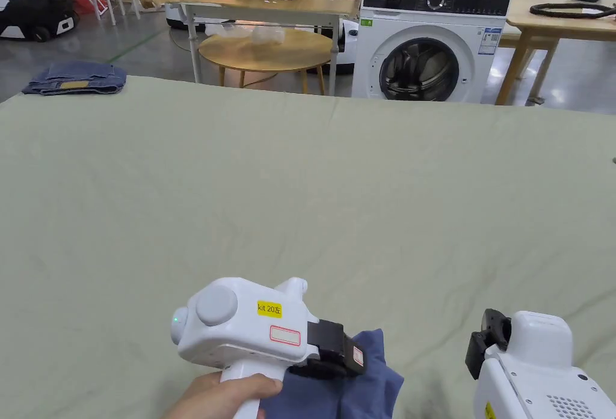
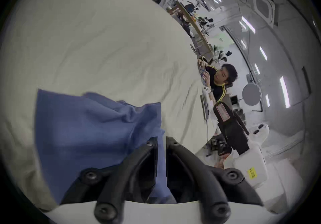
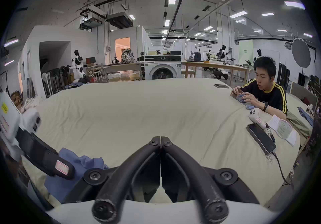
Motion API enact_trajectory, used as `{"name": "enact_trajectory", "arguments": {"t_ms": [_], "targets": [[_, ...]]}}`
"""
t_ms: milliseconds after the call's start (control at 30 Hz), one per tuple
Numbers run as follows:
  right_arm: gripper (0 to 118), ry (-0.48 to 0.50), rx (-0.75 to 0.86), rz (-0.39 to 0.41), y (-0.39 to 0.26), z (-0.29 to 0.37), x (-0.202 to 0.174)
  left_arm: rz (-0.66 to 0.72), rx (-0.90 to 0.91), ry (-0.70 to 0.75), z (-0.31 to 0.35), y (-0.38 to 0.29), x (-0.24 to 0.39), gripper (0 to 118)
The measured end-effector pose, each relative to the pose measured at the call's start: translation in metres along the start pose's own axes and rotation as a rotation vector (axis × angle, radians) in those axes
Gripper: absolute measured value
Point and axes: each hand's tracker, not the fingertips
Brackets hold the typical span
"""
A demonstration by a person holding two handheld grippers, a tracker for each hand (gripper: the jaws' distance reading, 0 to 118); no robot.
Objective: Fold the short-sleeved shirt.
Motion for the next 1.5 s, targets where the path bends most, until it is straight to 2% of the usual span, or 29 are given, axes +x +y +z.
{"name": "enact_trajectory", "arguments": {"t_ms": [133, 267, 367, 467, 600, 700, 800, 1033, 1200, 1367, 1500], "targets": [[0, -0.002, -0.001, -0.002, 0.0, 0.001, 0.001, 0.065, -0.092, -0.023, -0.047, -0.008, -0.024, 1], [0, -0.008, 0.001, -0.005, 0.001, 0.002, 0.004, 0.084, -0.09, -0.051, -0.074, -0.013, -0.04, 0], [0, -0.009, 0.003, -0.001, 0.002, 0.002, 0.004, -0.03, -0.071, 0.035, -0.077, -0.016, -0.024, 0], [0, -0.008, 0.006, 0.006, 0.004, 0.003, 0.004, -0.042, -0.069, 0.057, -0.07, -0.012, -0.018, 0], [0, -0.004, 0.013, 0.018, 0.008, 0.0, 0.001, -0.174, 0.013, 0.11, -0.037, -0.018, 0.012, 0], [0, 0.0, 0.026, 0.025, 0.012, -0.004, -0.004, -0.224, 0.127, 0.115, -0.001, -0.016, 0.025, 0], [0, 0.005, 0.046, 0.029, 0.016, -0.007, -0.01, -0.315, 0.3, 0.209, 0.038, -0.018, 0.034, 0], [0, 0.02, 0.135, 0.02, 0.025, -0.01, -0.029, -0.545, 0.762, 0.597, 0.099, -0.031, 0.027, 0], [0, 0.028, 0.207, 0.005, 0.032, -0.005, -0.039, -0.585, 1.044, 0.745, 0.122, -0.043, 0.021, 0], [0, 0.025, 0.262, -0.002, 0.039, 0.002, -0.043, -0.62, 1.169, 0.883, 0.133, -0.05, 0.022, 0], [0, 0.02, 0.248, 0.012, 0.039, 0.008, -0.043, -0.629, 1.186, 0.873, 0.138, -0.046, 0.015, 0]]}}
